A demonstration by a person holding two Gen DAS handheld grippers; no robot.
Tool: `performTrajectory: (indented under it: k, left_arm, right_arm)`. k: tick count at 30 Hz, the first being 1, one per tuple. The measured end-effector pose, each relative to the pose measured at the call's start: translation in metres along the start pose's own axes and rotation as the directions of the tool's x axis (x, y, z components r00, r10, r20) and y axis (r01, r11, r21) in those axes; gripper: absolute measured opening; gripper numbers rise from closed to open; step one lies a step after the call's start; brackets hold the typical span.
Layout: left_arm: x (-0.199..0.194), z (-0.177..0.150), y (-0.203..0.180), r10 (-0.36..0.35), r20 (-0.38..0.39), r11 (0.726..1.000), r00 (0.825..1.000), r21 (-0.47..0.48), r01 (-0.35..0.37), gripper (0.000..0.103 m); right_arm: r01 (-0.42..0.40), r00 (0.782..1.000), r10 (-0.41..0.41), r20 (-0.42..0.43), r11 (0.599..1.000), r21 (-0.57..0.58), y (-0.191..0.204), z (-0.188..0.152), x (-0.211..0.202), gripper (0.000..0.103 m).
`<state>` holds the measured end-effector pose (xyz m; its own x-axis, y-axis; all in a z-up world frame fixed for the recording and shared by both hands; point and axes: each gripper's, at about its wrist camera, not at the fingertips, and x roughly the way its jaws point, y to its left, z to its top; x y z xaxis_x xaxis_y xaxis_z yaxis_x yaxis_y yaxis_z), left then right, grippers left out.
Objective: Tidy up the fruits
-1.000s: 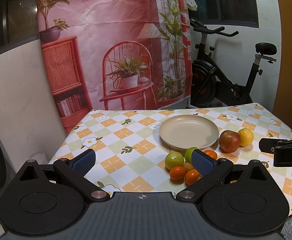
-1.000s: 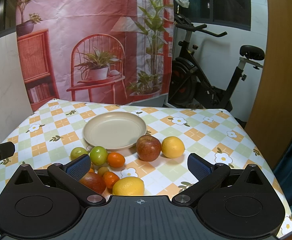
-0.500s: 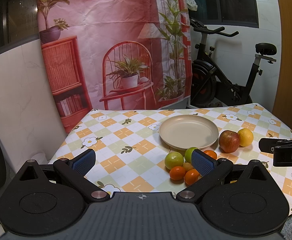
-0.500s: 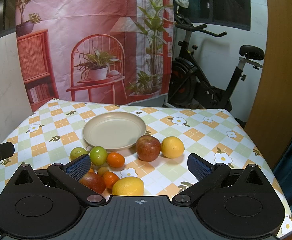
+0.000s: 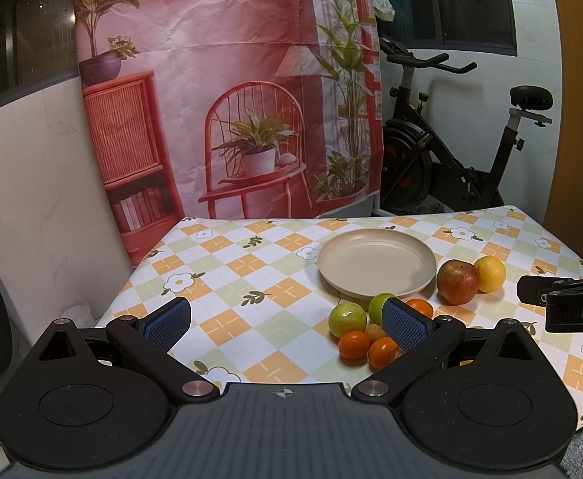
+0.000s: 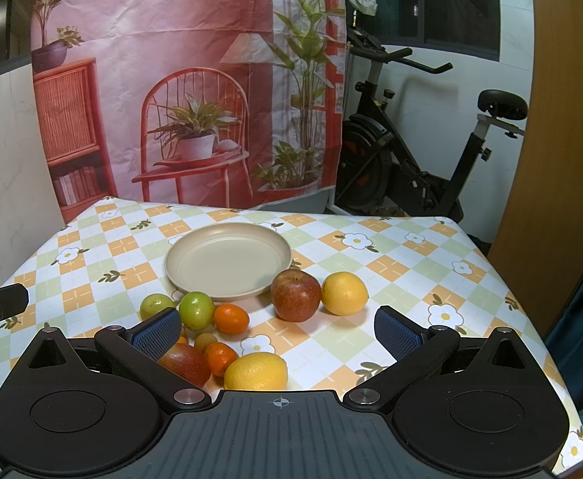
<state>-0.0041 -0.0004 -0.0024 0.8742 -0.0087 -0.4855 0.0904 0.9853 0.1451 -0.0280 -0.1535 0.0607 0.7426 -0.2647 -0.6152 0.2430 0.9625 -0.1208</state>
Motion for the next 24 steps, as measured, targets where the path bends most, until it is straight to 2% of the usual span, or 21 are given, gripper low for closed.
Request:
performTrajectory:
  k: [15, 20, 24]
  left_arm:
    - [0.001, 0.001, 0.001, -0.001, -0.011, 1.000, 1.000, -0.017, 0.001, 0.103]
    - [0.009, 0.004, 0.008, -0.017, -0.015, 0.999, 1.000, -0.039, 0.016, 0.103]
    - [0.020, 0.010, 0.011, -0.004, -0.007, 0.998, 1.000, -0.060, 0.004, 0.102]
  right_arm:
    - [-0.008, 1.000, 0.008, 0.005, 1.000, 0.003, 0.006, -0.004, 0.001, 0.103]
    - [-0.064, 0.995, 0.063, 0.077, 0.998, 0.003, -0.015, 0.007, 0.005, 0.103]
    - [-0.063, 0.988, 0.067, 0.138, 0.998, -0.030, -0.026, 0.017, 0.008, 0.103]
